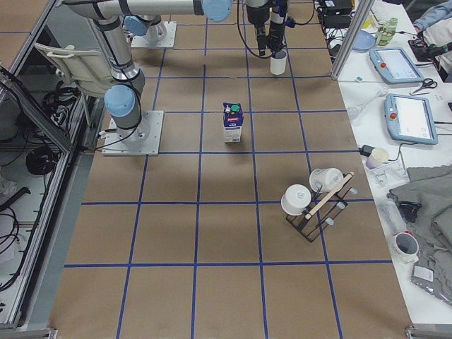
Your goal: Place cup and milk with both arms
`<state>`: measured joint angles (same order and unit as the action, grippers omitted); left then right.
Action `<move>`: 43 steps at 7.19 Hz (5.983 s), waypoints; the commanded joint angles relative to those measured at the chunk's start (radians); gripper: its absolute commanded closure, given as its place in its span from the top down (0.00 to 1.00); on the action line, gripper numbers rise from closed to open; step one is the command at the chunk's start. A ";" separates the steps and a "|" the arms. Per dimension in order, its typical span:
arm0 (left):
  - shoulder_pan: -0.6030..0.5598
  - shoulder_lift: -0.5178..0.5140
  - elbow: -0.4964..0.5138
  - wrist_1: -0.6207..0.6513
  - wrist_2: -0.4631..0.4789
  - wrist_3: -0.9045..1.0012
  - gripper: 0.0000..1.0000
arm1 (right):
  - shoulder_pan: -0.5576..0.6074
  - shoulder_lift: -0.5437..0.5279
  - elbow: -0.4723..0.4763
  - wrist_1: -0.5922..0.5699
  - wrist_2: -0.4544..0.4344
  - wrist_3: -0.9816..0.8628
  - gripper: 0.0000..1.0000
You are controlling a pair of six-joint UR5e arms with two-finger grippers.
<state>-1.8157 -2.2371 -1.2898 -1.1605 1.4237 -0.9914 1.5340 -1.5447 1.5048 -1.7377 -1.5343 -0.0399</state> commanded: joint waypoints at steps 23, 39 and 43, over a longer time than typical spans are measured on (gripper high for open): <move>0.294 0.451 -0.164 -0.288 0.218 0.798 1.00 | -0.271 0.014 0.408 -0.095 -0.065 -0.486 0.58; 0.323 0.611 -0.330 -0.260 0.132 0.899 1.00 | 0.190 0.464 -0.317 -0.040 0.072 0.138 0.48; 0.325 0.611 -0.330 -0.260 0.132 0.901 1.00 | 0.192 0.482 -0.318 -0.040 0.072 0.141 0.52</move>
<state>-1.4911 -1.6260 -1.6198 -1.4193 1.5551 -0.0910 1.7246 -1.0617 1.1883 -1.7792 -1.4622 0.0996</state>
